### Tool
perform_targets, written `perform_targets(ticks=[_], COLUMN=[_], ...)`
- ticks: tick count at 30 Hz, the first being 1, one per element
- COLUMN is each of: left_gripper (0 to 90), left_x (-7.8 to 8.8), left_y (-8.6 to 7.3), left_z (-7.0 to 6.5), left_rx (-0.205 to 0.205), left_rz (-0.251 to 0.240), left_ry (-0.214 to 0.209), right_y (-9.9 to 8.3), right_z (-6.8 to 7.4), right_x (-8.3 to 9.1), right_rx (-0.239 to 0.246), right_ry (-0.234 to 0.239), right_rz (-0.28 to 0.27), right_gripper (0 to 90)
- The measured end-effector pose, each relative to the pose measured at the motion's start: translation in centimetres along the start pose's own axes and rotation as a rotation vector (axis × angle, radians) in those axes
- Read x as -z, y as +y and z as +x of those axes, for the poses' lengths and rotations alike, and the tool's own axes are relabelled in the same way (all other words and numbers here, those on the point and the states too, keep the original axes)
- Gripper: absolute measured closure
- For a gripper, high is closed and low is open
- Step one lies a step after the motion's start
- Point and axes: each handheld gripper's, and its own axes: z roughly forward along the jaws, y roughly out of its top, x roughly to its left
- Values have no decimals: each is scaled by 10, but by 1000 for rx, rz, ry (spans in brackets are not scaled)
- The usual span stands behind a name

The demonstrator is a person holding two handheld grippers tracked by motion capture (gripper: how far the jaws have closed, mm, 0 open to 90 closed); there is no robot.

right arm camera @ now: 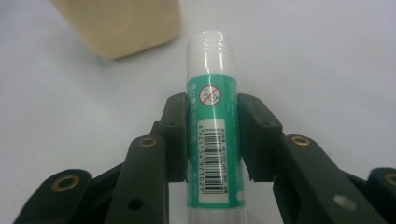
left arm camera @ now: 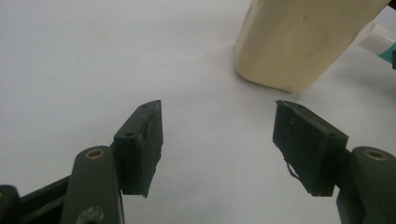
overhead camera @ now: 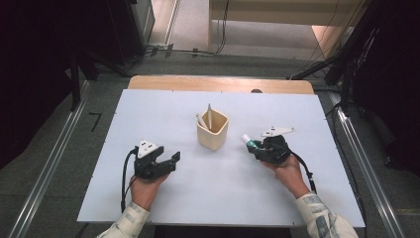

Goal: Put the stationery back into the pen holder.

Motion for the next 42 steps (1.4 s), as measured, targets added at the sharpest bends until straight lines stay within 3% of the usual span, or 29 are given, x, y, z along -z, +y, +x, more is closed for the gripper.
perform_targets(ticks=[6, 15, 26, 42], left_gripper=[343, 341, 312, 266], left_x=[0, -1, -1, -2], left_y=[0, -1, 0, 0], left_z=[0, 0, 1, 2], left_rx=[-2, -1, 0, 6], left_rz=[2, 0, 1, 8], left_ry=[3, 6, 16, 31], right_y=[6, 12, 40, 65], right_z=[3, 2, 11, 20], right_x=[4, 8, 15, 17], right_rx=[3, -30, -22, -22], right_ry=[6, 13, 28, 48], right_rz=[-26, -67, -132, -191], right_gripper=[635, 635, 635, 634])
